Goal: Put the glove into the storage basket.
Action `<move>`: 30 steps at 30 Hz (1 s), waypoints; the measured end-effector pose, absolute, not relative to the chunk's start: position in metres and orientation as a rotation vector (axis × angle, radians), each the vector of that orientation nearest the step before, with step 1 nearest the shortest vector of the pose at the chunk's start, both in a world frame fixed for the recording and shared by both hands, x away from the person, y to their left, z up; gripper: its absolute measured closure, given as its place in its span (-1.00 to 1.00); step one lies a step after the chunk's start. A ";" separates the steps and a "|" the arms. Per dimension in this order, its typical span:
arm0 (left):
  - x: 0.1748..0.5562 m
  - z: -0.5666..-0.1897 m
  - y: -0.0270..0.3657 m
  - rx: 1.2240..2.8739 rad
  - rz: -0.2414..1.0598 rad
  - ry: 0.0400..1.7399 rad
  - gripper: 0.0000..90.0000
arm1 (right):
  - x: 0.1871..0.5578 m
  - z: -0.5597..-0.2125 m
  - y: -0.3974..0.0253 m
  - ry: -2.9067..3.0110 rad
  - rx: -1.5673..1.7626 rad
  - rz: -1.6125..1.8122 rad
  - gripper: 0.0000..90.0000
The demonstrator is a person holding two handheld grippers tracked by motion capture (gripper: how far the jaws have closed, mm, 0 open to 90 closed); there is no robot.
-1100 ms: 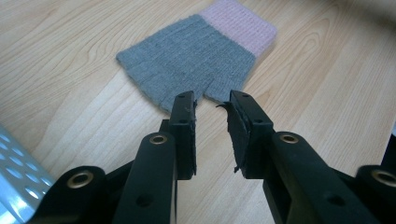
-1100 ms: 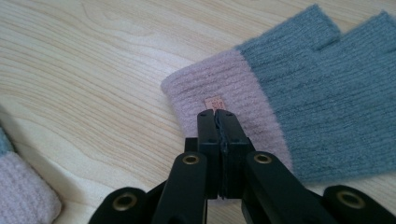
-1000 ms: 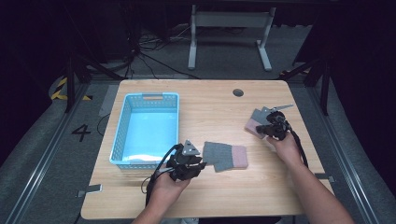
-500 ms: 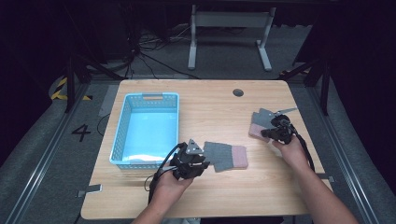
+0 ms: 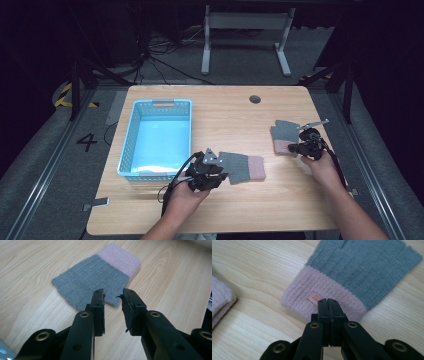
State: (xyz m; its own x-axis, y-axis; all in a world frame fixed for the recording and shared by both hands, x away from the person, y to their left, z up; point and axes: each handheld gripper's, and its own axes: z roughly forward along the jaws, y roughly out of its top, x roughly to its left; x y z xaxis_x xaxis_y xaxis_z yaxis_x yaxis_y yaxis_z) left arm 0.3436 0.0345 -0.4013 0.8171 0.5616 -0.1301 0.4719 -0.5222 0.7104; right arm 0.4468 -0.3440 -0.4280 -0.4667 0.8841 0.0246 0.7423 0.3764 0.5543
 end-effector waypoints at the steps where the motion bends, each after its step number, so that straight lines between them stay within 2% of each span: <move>1: 0.344 -0.401 0.034 2.213 0.147 0.754 0.59 | 0.445 -0.428 -0.346 2.364 1.439 0.734 0.99; 21: 0.344 -0.400 0.036 2.205 0.148 0.763 0.59 | 0.426 -0.425 -0.369 2.357 1.481 0.738 0.98; 30: 0.343 -0.399 0.038 2.195 0.148 0.767 0.58 | 0.421 -0.399 -0.363 2.305 1.495 0.813 0.90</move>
State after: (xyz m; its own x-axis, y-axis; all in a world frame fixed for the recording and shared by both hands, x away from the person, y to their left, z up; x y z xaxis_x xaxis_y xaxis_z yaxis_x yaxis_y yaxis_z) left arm 0.3434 0.0380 -0.3988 0.8101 0.5699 -0.1376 0.4776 -0.5054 0.7187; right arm 0.4211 -0.3632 -0.3993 -0.4277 0.9012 0.0710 0.7461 0.3076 0.5905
